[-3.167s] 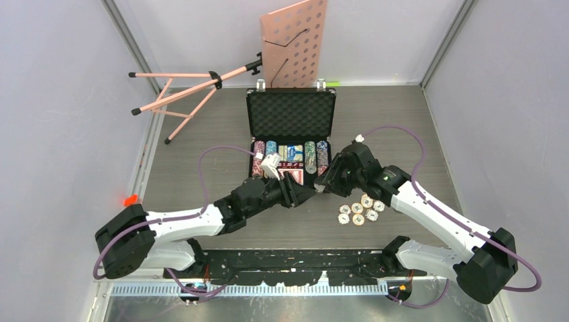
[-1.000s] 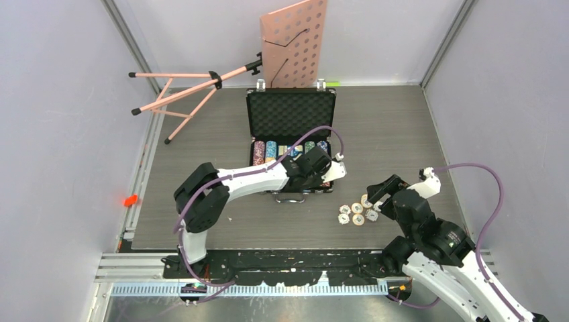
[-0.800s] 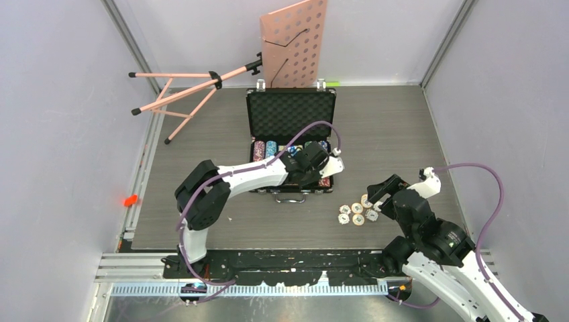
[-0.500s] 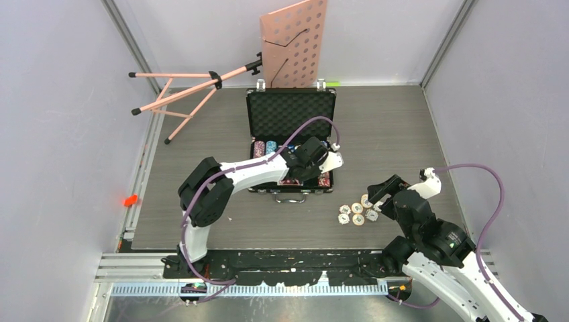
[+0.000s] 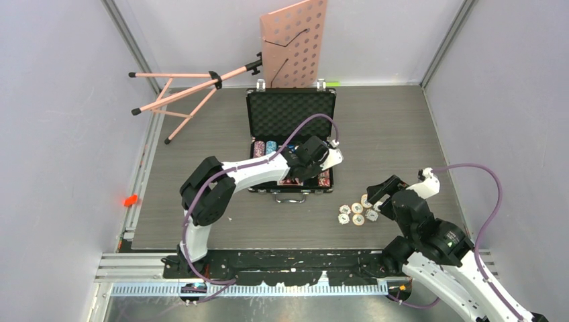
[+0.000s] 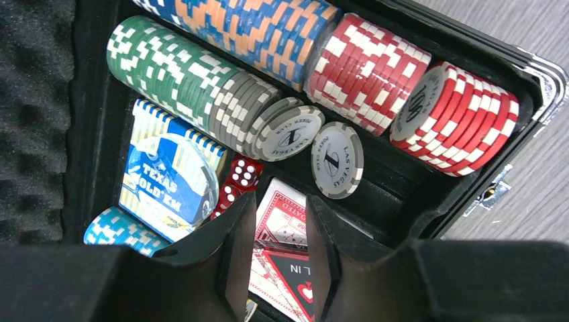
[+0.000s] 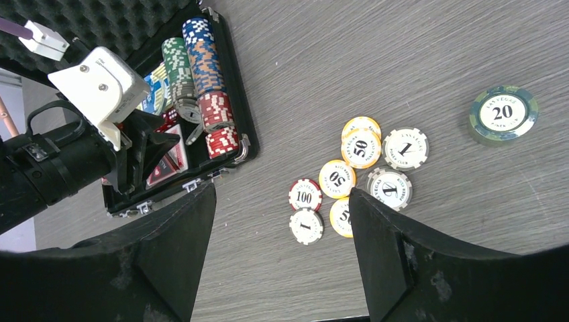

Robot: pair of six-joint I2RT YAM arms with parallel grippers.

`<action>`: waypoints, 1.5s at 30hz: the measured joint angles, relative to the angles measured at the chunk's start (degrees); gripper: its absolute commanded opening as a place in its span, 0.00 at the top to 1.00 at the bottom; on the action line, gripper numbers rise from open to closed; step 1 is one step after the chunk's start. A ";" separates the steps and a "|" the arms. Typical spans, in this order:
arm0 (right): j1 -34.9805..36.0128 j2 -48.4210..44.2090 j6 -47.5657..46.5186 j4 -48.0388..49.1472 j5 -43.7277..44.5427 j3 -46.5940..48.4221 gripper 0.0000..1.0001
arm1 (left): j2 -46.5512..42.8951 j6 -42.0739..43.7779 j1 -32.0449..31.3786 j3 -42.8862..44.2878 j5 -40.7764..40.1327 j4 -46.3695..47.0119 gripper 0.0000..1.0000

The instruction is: Pack up texas hold em set

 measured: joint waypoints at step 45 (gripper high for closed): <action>0.00 2.67 0.00 1.81 -3.06 -0.85 0.22 | -1.11 0.20 0.11 0.24 14.91 -1.86 1.00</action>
